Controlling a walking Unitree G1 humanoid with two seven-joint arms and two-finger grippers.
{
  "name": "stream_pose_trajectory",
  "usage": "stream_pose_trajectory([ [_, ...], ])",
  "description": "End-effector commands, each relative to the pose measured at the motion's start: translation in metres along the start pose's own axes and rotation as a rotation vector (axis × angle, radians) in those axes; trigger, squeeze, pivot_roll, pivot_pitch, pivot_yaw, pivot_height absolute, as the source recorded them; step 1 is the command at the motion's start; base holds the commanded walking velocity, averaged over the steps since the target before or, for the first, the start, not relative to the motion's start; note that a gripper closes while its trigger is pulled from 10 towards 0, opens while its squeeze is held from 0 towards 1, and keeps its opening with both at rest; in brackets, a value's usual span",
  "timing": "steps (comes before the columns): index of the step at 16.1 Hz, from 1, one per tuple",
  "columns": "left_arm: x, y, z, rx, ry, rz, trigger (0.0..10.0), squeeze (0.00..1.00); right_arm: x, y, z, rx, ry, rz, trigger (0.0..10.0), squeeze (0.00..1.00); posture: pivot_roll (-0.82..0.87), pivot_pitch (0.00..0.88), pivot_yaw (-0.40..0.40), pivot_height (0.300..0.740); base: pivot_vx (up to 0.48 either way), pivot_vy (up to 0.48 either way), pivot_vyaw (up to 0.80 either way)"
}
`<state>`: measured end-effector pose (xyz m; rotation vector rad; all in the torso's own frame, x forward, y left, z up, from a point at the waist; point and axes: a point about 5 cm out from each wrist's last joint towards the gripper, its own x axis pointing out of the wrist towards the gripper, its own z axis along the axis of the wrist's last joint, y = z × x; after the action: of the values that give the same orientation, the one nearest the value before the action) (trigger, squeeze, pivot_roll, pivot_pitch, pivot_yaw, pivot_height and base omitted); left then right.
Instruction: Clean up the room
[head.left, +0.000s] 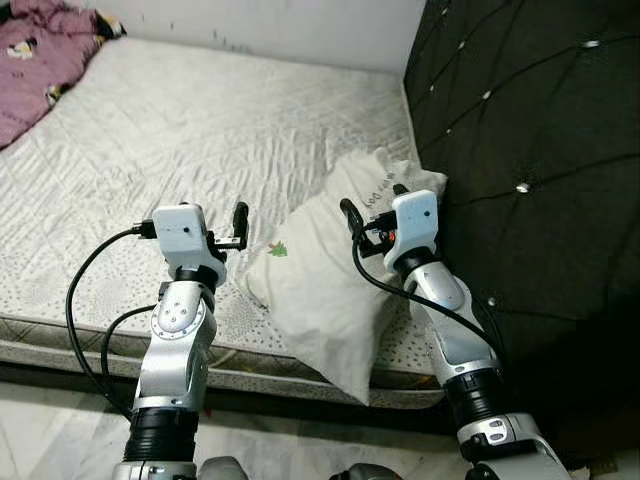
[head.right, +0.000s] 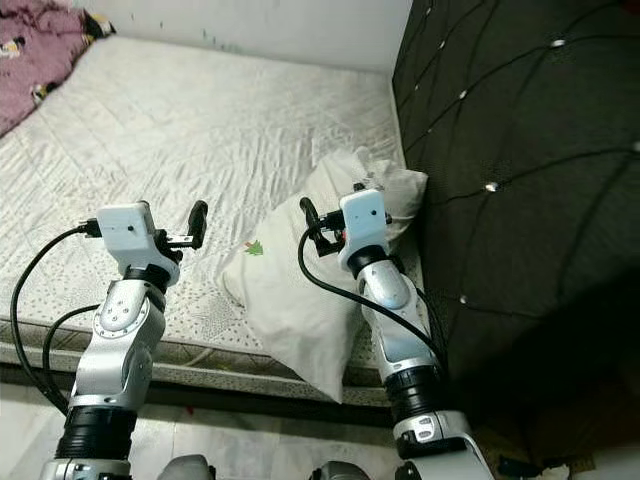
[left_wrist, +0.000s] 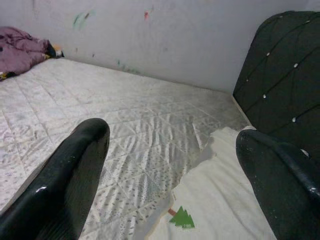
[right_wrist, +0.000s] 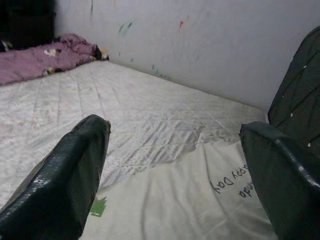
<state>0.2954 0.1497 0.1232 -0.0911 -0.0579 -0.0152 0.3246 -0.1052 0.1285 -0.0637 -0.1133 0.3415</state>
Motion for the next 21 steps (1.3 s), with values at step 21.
stream_pose_trajectory([
  [21,-0.050,0.023,-0.005,0.069,0.097,0.162,10.0,0.00,-0.033,0.031,0.001,0.157,0.025,0.170,10.0,0.00,0.08,0.028,-0.087,0.740,0.000,0.000,0.00],
])
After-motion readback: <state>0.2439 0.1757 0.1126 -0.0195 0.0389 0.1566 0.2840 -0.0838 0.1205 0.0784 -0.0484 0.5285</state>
